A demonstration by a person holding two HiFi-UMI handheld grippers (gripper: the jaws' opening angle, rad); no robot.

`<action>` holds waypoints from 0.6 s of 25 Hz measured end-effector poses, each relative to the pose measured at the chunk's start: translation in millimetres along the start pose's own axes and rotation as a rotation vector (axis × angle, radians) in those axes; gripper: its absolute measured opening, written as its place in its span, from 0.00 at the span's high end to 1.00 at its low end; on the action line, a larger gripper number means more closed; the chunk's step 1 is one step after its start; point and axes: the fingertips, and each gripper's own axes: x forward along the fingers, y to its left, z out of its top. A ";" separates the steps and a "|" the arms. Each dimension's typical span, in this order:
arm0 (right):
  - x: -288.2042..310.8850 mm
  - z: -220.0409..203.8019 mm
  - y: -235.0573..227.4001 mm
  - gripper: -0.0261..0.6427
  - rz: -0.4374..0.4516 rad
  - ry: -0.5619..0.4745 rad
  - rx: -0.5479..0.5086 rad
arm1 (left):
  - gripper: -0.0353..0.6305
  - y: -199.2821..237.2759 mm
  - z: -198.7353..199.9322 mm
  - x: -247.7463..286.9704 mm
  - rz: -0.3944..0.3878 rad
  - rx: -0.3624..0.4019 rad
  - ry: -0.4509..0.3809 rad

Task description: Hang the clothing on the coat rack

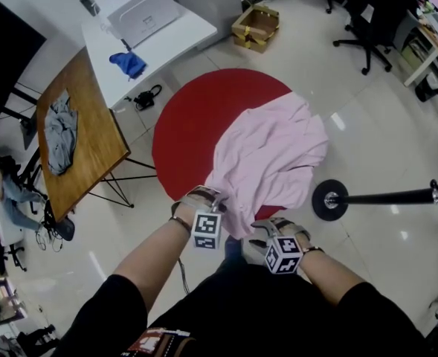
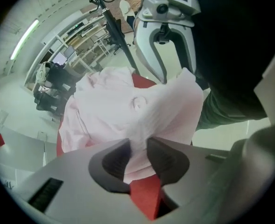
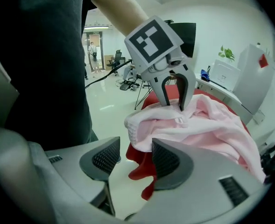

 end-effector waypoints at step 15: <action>-158.7 32.4 -58.4 0.95 -0.274 -0.367 0.237 | 0.94 54.4 74.3 -174.0 0.195 -0.355 -0.381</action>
